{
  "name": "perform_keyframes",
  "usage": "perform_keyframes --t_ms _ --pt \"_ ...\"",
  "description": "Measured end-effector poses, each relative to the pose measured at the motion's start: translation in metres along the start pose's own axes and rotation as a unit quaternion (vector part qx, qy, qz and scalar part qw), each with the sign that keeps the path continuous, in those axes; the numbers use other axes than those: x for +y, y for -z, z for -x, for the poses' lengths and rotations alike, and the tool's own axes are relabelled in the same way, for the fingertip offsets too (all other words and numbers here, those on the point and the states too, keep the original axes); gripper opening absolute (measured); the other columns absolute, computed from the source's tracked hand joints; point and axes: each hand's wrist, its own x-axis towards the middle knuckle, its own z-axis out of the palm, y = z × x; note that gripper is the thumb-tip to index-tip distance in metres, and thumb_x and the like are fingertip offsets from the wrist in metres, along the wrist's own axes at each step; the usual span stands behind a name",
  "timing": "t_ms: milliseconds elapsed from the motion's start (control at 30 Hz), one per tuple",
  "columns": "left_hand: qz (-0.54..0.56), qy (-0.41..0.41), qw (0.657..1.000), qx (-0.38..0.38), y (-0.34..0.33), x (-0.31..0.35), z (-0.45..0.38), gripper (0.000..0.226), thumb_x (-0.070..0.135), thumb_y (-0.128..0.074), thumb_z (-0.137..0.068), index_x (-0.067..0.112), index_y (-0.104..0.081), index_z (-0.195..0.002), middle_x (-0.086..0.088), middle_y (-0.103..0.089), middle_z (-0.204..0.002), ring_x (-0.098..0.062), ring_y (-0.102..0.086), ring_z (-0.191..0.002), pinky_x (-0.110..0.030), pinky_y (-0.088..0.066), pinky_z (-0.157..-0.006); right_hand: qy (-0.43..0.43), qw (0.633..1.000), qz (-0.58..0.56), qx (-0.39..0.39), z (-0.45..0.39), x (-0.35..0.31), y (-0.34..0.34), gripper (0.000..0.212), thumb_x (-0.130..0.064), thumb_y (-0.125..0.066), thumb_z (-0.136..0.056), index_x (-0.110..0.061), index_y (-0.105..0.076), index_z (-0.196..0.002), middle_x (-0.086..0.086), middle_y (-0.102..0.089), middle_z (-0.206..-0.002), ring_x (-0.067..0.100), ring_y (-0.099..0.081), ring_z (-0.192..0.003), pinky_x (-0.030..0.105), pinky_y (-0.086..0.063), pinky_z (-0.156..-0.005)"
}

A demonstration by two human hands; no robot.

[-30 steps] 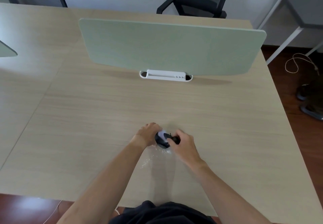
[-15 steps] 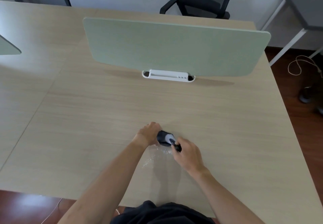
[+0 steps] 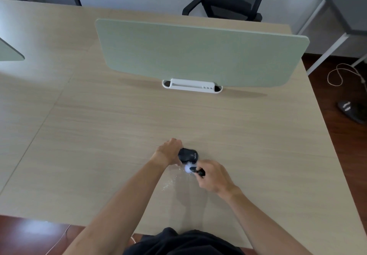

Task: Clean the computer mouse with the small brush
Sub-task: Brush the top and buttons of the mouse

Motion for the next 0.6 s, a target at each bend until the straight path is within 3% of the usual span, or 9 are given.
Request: perform_keyframes --t_ms 133,233,300,433,600 --pt "0.001 0.012 1.0 -0.011 0.003 -0.001 0.001 0.047 0.032 -0.086 -0.064 0.01 -0.058 -0.095 -0.004 -0.055 -0.094 -0.029 -0.063 -0.091 -0.033 -0.046 -0.064 -0.045 0.998 0.027 0.04 -0.006 -0.005 0.0 0.019 -0.005 -0.075 -0.065 -0.014 -0.058 -0.067 0.0 -0.063 -0.063 0.029 -0.057 -0.054 0.028 -0.039 -0.048" --pt "-0.002 0.016 1.0 -0.011 0.004 -0.001 0.002 0.048 0.032 -0.086 -0.063 0.01 -0.057 -0.095 -0.003 -0.052 -0.093 -0.029 -0.063 -0.092 -0.033 -0.045 -0.063 -0.053 0.996 0.026 0.065 -0.004 -0.012 0.001 0.026 0.004 -0.072 -0.054 -0.015 -0.056 -0.062 0.0 -0.06 -0.057 0.031 -0.054 -0.049 0.026 -0.031 -0.054" --pt "-0.007 0.017 1.0 -0.015 0.003 -0.001 0.002 0.052 0.034 -0.087 -0.063 0.011 -0.059 -0.1 -0.004 -0.054 -0.099 -0.029 -0.062 -0.094 -0.035 -0.047 -0.065 -0.039 0.997 -0.004 0.072 -0.002 -0.014 -0.001 0.022 0.002 -0.068 -0.06 -0.014 -0.052 -0.063 0.001 -0.059 -0.059 0.031 -0.053 -0.052 0.027 -0.031 -0.051" --pt "-0.003 0.019 1.0 -0.016 0.003 -0.001 0.002 0.05 0.033 -0.084 -0.066 0.011 -0.058 -0.103 -0.004 -0.053 -0.099 -0.029 -0.063 -0.096 -0.034 -0.047 -0.067 0.007 0.999 -0.041 -0.003 0.003 -0.015 -0.007 0.015 -0.009 -0.066 -0.078 -0.011 -0.053 -0.071 0.001 -0.061 -0.069 0.026 -0.054 -0.064 0.038 -0.046 -0.053" --pt "-0.009 0.019 1.0 -0.011 0.001 -0.003 0.003 0.054 0.035 -0.086 -0.063 0.011 -0.058 -0.103 -0.005 -0.056 -0.109 -0.029 -0.061 -0.096 -0.034 -0.046 -0.066 -0.077 0.993 -0.018 0.086 0.003 -0.001 -0.002 0.02 0.001 -0.071 -0.068 -0.015 -0.059 -0.072 0.003 -0.061 -0.066 0.03 -0.056 -0.058 0.03 -0.037 -0.05"
